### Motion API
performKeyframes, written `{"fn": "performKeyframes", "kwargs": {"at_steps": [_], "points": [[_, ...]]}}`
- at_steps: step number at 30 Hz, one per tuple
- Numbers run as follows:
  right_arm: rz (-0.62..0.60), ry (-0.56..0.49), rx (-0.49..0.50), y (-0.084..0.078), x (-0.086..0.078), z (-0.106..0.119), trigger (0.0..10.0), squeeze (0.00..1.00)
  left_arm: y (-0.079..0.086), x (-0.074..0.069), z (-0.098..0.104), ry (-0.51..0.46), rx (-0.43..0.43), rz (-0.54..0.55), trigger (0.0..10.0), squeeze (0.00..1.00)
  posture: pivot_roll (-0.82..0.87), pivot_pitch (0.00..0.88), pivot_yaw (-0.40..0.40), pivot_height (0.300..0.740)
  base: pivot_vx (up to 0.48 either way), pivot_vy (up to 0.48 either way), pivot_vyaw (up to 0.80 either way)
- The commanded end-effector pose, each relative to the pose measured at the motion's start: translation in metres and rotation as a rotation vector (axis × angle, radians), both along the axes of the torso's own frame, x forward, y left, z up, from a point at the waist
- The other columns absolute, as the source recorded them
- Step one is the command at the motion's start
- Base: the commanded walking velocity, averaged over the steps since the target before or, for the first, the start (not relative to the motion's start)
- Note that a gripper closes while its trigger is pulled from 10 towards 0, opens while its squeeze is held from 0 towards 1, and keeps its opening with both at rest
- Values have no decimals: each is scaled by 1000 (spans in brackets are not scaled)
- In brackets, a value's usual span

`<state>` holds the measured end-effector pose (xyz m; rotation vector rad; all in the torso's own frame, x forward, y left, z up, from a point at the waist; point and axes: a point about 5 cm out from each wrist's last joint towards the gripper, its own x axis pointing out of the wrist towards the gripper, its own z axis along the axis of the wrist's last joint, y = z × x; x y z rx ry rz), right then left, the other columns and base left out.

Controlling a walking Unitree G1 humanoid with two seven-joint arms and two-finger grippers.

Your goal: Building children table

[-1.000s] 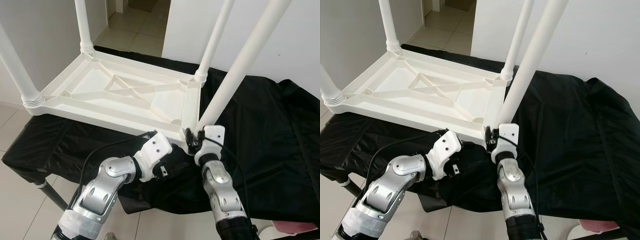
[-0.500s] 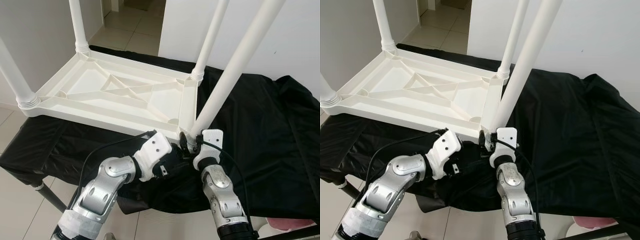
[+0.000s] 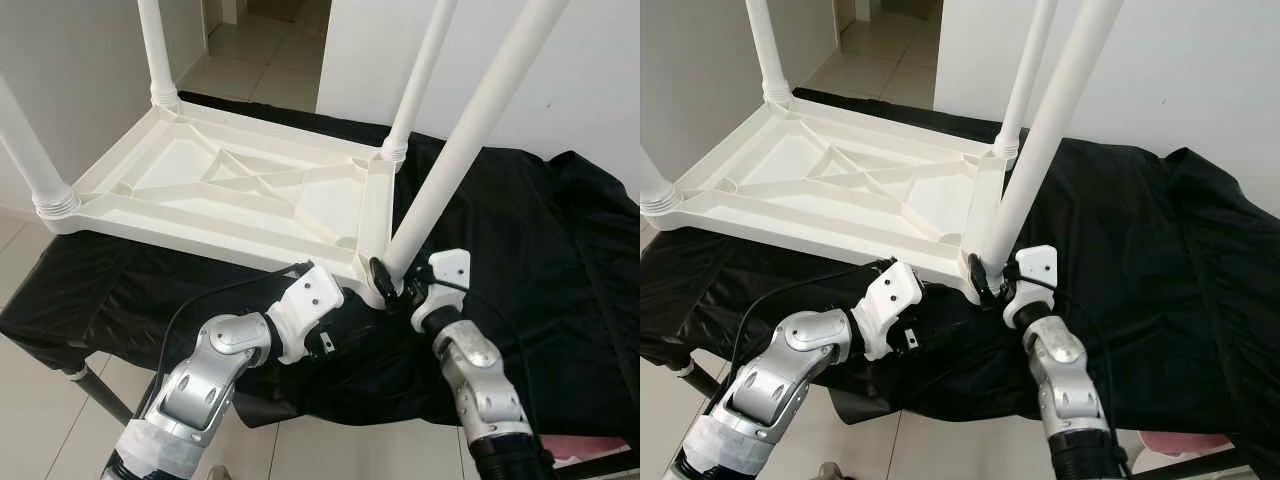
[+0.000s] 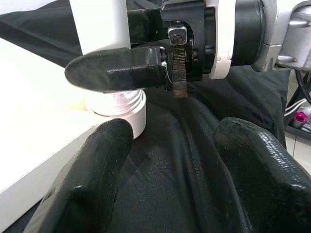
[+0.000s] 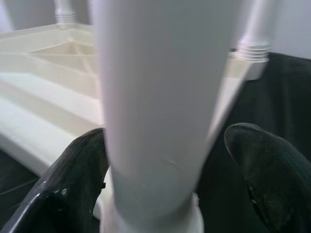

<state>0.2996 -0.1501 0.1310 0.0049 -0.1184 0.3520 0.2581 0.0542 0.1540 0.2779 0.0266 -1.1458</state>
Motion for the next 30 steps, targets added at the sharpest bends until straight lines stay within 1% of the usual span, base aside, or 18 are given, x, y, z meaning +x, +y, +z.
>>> {"fn": "performKeyframes", "kwargs": {"at_steps": [1, 6, 7, 8, 9, 10, 12, 15, 16, 17, 18, 24, 30], "points": [[55, 10, -4, -2, 4, -2, 10000, 0, -2, 2, -1, -12, 0, 22, 10000, 0, 34, 16, -103, 740, 0, 0, 0], [85, 12, -2, -1, 8, -2, 10000, 0, -2, 2, -1, -14, 2, 22, 10000, 0, 36, 12, -103, 740, 0, 0, 0], [111, 13, -7, 2, 11, -2, 10000, 0, -2, 2, -1, -15, 2, 22, 10000, 0, 40, 10, -106, 740, 0, 0, 0], [111, 13, -7, 2, 11, -2, 10000, 0, -2, 2, -1, -15, 2, 22, 10000, 0, 40, 10, -106, 740, 0, 0, 0], [146, 22, -13, 7, 13, -3, 10000, 0, -2, 2, -1, -15, 1, 23, 10000, 0, 40, 9, -105, 740, 0, 0, 0], [146, 22, -13, 7, 13, -3, 10000, 0, -2, 2, -1, -15, 1, 23, 10000, 0, 40, 9, -105, 740, 0, 0, 0], [198, 34, -34, 13, 19, -6, 10000, 0, -3, 2, 0, -17, 0, 21, 10000, 0, 45, 5, -106, 740, 0, 0, 0], [231, 49, -36, 15, 23, -8, 10000, 0, -3, 2, 0, -18, 1, 20, 10000, 0, 49, 3, -106, 740, 0, 0, 0], [248, 56, -30, 15, 24, -9, 3686, 0, -3, 2, 0, -19, 0, 21, 10000, 0, 53, 0, -110, 740, 0, 0, 0], [248, 56, -30, 15, 24, -9, 3686, 0, -3, 2, 0, -19, 0, 21, 10000, 0, 53, 0, -110, 740, 0, 0, 0], [265, 64, -23, 15, 25, -10, 0, 0, -2, 2, 0, -20, 1, 23, 10000, 0, 55, 1, -110, 740, 0, 0, 0], [277, 78, -30, 9, 27, -15, 0, 0, -1, 0, -1, -15, 1, 25, 10000, 0, 59, 2, -110, 740, 0, 0, 0], [274, 81, -29, 7, 26, -16, 0, 0, -2, 0, -1, -16, 2, 22, 10000, 0, 59, 2, -111, 740, 0, 0, 0]]}}
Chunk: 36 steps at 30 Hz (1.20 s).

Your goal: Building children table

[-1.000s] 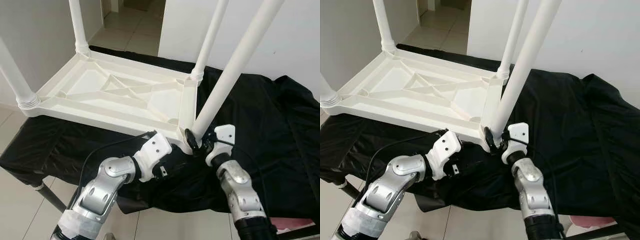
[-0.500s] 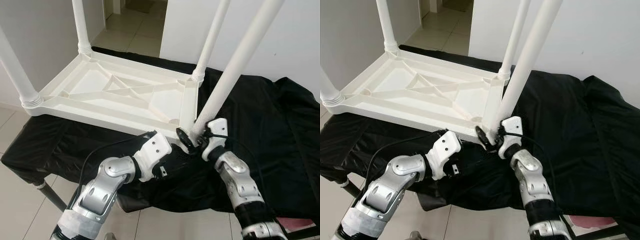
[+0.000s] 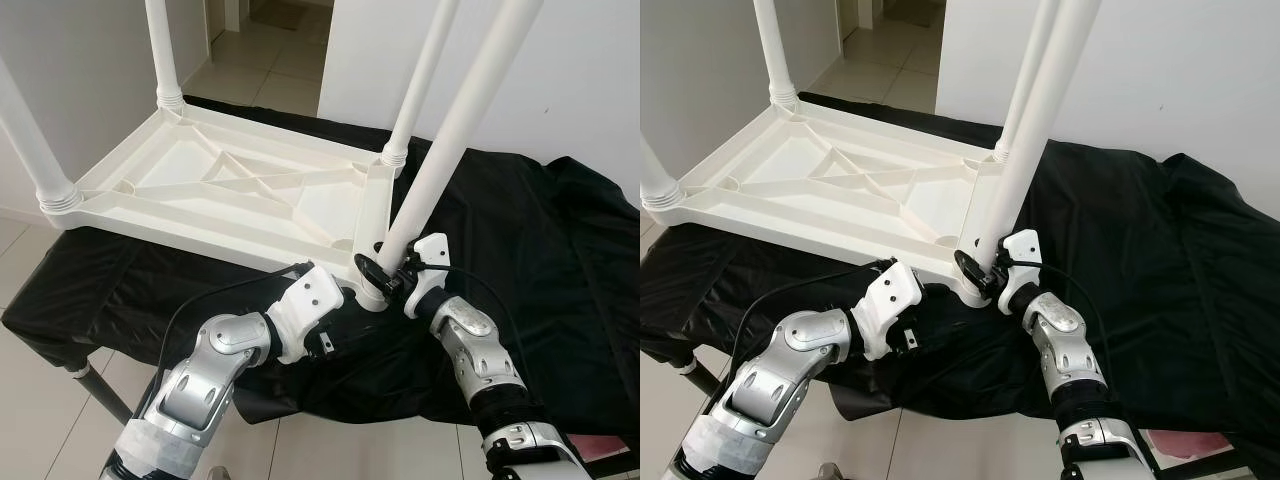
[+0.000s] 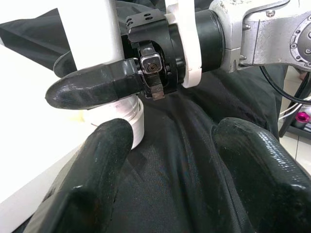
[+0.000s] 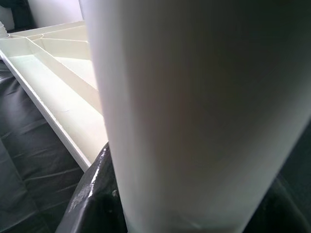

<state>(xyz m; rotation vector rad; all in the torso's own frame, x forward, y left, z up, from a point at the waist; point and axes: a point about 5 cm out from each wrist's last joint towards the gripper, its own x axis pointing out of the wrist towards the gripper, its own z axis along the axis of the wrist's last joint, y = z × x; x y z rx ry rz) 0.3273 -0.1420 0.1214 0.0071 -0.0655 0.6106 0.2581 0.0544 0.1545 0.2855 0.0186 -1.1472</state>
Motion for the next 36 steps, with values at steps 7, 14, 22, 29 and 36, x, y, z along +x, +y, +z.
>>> {"fn": "performKeyframes", "kwargs": {"at_steps": [7, 14, 22, 29, 36], "points": [[16, 20, -9, -4, -4, -7, 10000, 0, -3, -1, -2, -6, 2, 15, 10000, 0, 51, 0, -110, 740, 0, 0, 0], [-33, -14, -1, -3, -11, -4, 10000, 0, -4, 0, -2, -7, 3, 8, 10000, 0, 48, 0, -109, 740, 0, 0, 0], [-209, -42, 26, 0, -23, -5, 10000, 0, -2, 1, -1, -12, 9, 5, 10000, 0, 53, 0, -99, 740, 0, 0, 0], [-491, -12, 94, 5, -35, -9, 10000, 0, -1, 2, -3, -13, 14, 5, 10000, 0, 50, 0, -103, 740, 0, 0, 0], [-579, 22, 111, 17, -44, -11, 10000, 0, -2, 5, 1, -23, 12, 7, 10000, 0, 57, 0, -102, 740, 0, 0, 0]]}}
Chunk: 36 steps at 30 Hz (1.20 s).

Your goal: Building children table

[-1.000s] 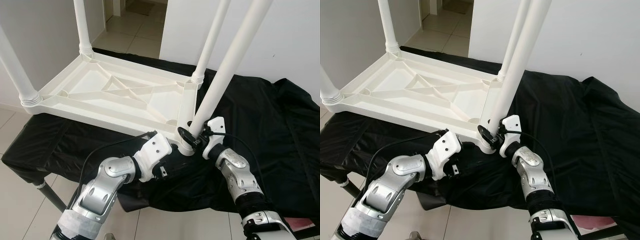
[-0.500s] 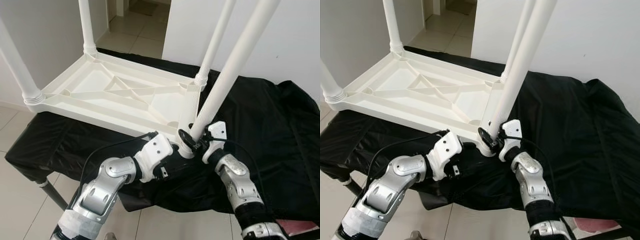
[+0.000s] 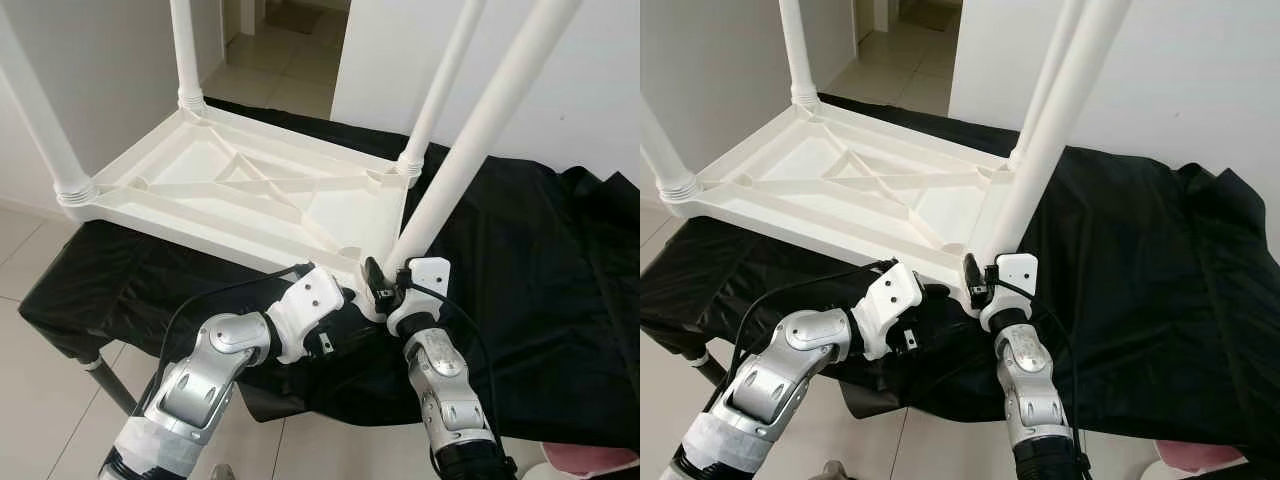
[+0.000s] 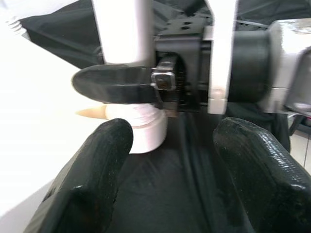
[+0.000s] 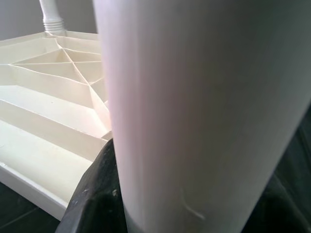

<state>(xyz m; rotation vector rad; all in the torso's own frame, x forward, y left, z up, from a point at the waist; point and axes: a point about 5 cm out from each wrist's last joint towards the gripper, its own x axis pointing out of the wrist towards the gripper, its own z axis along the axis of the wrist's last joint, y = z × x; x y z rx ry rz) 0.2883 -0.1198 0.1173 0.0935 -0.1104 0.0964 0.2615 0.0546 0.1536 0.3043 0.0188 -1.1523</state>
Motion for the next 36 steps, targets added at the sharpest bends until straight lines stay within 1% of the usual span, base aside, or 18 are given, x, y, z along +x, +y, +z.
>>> {"fn": "performKeyframes", "kwargs": {"at_steps": [1, 9, 10, 11, 14, 19, 21, 22, 23, 24, 25, 28, 31, 33, 34, 35, 36], "points": [[-58, 32, 8, -2, -6, -6, 10000, 0, -1, 2, 2, -16, -2, 14, 10000, 0, 59, 0, -102, 740, 0, 0, 0], [-63, 23, -2, -5, -10, -5, 10000, 0, 3, 0, -1, -10, 4, 19, 10000, 0, 54, 0, -105, 740, 0, 0, 0], [-63, 6, 0, -7, -11, -1, 10000, 1000, 3, 0, -2, -8, 5, 20, 10000, 0, 46, 0, -103, 740, 0, 0, 0], [-63, 6, 0, -7, -11, -1, 10000, 1000, 3, 0, -2, -8, 5, 20, 10000, 0, 46, 0, -103, 740, 0, 0, 0], [-61, -47, 3, -13, -13, 10, 10000, 1000, -1, 4, 1, -16, -4, 11, 10000, 0, 30, 0, -99, 740, 0, 0, 0], [-54, -54, -5, -19, -18, 13, 10000, 1000, -3, 4, 1, -15, -7, 9, 10000, 0, 21, 0, -97, 740, 0, 0, 0], [-11, -52, -10, -21, -21, 14, 10000, 1000, -1, 3, 1, -15, -8, 16, 10000, 0, 33, 0, -104, 740, 0, 0, 0], [-11, -52, -10, -21, -21, 14, 10000, 1000, -1, 3, 1, -15, -8, 16, 10000, 0, 33, 0, -104, 740, 0, 0, 0], [31, -49, -11, -22, -22, 14, 10000, 976, 1, 3, 1, -16, -5, 24, 10000, 0, 36, 0, -106, 740, 0, 0, 0], [82, -47, -13, -22, -23, 14, 10000, 0, 4, 2, 1, -15, -5, 34, 10000, 0, 38, 2, -107, 740, 0, 0, 0], [114, -46, -15, -22, -23, 14, 10000, 0, 5, 2, 1, -15, -5, 41, 10000, 0, 38, 2, -107, 740, 0, 0, 0], [134, -50, -22, -23, -22, 15, 10000, 0, 6, 2, 1, -15, -3, 48, 10000, 0, 43, 9, -108, 740, 0, 0, 0], [185, -43, -44, -29, -16, 15, 10000, 0, 7, 3, 2, -15, -5, 58, 10000, 0, 47, 16, -103, 740, 0, 0, 0], [185, -43, -44, -29, -16, 15, 10000, 0, 7, 3, 2, -15, -5, 58, 10000, 0, 47, 16, -103, 740, 0, 0, 0], [226, -46, -61, -30, -13, 16, 10000, 0, 8, 2, 2, -14, -5, 56, 10000, 0, 43, 16, -97, 740, 0, 0, 0], [226, -46, -61, -30, -13, 16, 10000, 0, 8, 2, 2, -14, -5, 56, 10000, 0, 43, 16, -97, 740, 0, 0, 0], [265, -41, -75, -32, -9, 16, 10000, 0, 8, 2, 1, -14, 1, 54, 10000, 0, 44, 20, -95, 740, 0, 0, 0]]}}
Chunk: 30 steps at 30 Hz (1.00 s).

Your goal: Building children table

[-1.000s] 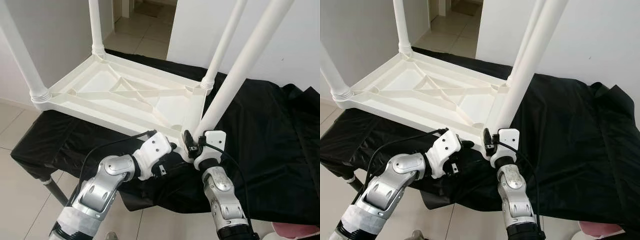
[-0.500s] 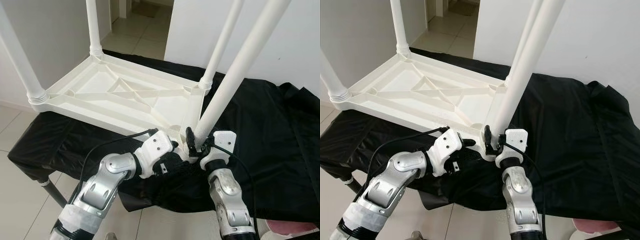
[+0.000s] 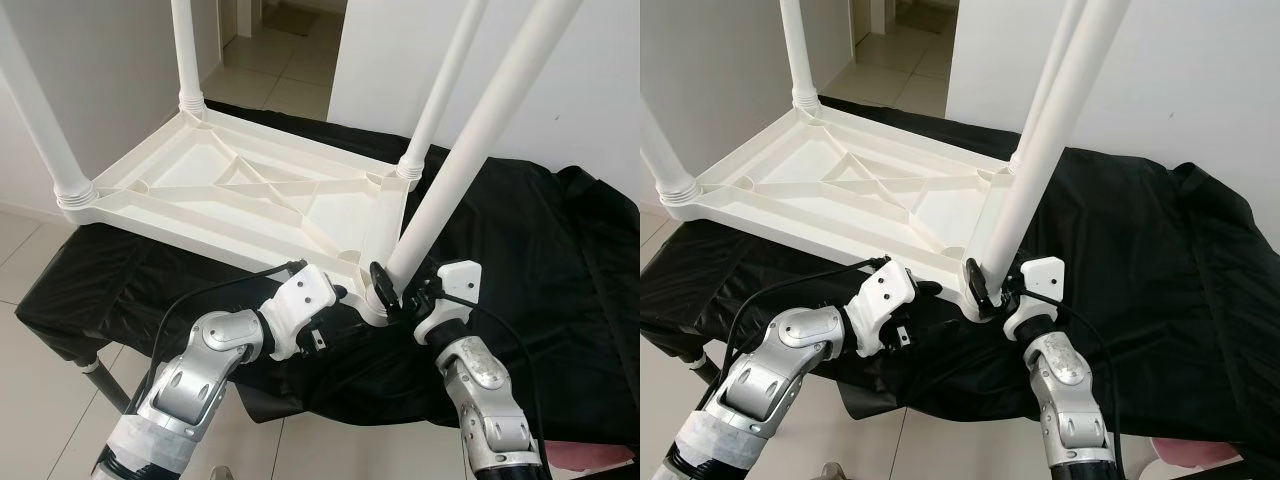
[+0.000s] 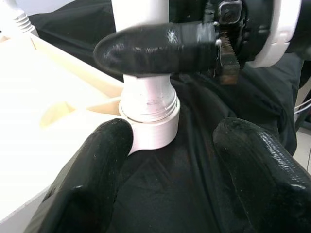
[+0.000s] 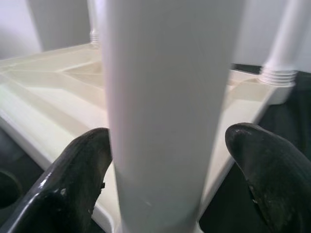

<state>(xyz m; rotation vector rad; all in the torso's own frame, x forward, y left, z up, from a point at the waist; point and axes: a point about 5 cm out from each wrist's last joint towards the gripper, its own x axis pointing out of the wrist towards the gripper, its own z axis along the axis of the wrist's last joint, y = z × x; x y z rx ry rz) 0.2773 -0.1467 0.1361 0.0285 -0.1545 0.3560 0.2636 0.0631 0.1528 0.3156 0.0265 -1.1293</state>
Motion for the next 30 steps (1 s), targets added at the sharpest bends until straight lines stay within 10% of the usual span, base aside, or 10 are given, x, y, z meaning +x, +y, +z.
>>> {"fn": "performKeyframes", "kwargs": {"at_steps": [1, 23, 25, 26, 27, 28, 30], "points": [[11, 19, -3, -5, 2, -3, 10000, 0, -1, 0, 2, -11, -11, 30, 10000, 0, 44, 20, -95, 740, 0, 0, 0], [301, 84, -164, -6, 38, -20, 10000, 0, 7, 6, 7, -37, 39, 45, 10000, 0, 76, 44, -77, 740, 0, 0, 0], [317, 89, -156, -5, 40, -21, 8706, 0, 7, 7, 8, -41, 37, 48, 10000, 0, 77, 41, -77, 740, 0, 0, 0], [328, 95, -154, -4, 43, -22, 3725, 0, 7, 8, 9, -42, 35, 51, 10000, 0, 74, 38, -75, 740, 0, 0, 0], [328, 95, -154, -4, 43, -22, 3725, 0, 7, 8, 9, -42, 35, 51, 10000, 0, 74, 38, -75, 740, 0, 0, 0], [339, 97, -150, -2, 45, -22, 0, 0, 8, 9, 9, -41, 35, 51, 10000, 0, 64, 47, -68, 740, 0, 0, 0], [339, 97, -150, -2, 45, -22, 0, 0, 8, 9, 9, -41, 35, 51, 10000, 0, 64, 47, -68, 740, 0, 0, 0]]}}
